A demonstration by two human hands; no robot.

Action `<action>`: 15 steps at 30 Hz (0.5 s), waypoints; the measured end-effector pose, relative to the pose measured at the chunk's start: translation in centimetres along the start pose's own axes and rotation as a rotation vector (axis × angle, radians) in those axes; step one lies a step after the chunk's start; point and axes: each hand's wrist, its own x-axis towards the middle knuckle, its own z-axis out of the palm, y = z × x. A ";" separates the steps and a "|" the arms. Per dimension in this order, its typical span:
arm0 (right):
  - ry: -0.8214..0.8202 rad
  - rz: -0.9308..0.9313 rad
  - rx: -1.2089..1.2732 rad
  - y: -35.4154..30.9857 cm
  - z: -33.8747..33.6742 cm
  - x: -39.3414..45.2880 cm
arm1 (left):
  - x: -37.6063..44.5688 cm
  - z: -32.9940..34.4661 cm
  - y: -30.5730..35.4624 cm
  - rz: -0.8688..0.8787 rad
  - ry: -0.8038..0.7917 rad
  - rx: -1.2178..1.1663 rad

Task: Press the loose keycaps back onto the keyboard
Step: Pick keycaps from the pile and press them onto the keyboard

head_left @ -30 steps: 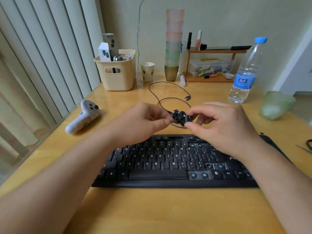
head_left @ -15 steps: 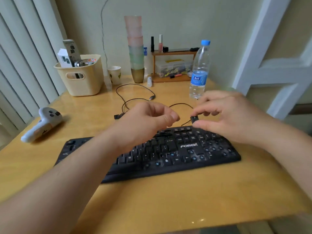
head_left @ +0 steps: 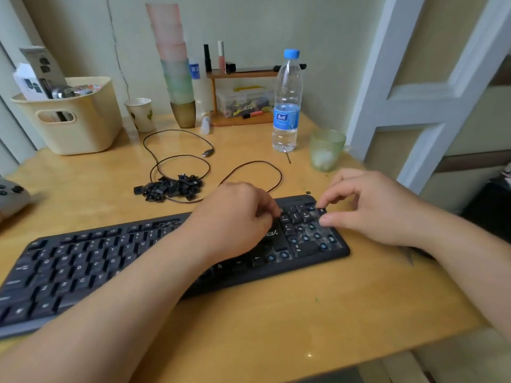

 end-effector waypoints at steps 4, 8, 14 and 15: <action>-0.031 -0.023 -0.001 -0.4 1.0 1.0 | -0.7 0.5 -1.2 0.070 0.082 0.045; -0.064 -0.023 -0.022 -1.1 2.0 1.2 | -1.0 0.6 -1.5 0.123 0.096 0.081; -0.099 -0.051 -0.108 -1.7 2.4 0.9 | -1.3 1.3 -0.8 0.166 0.093 0.130; -0.087 -0.052 -0.124 -1.7 2.4 0.9 | -1.3 1.5 -0.5 0.170 0.090 0.142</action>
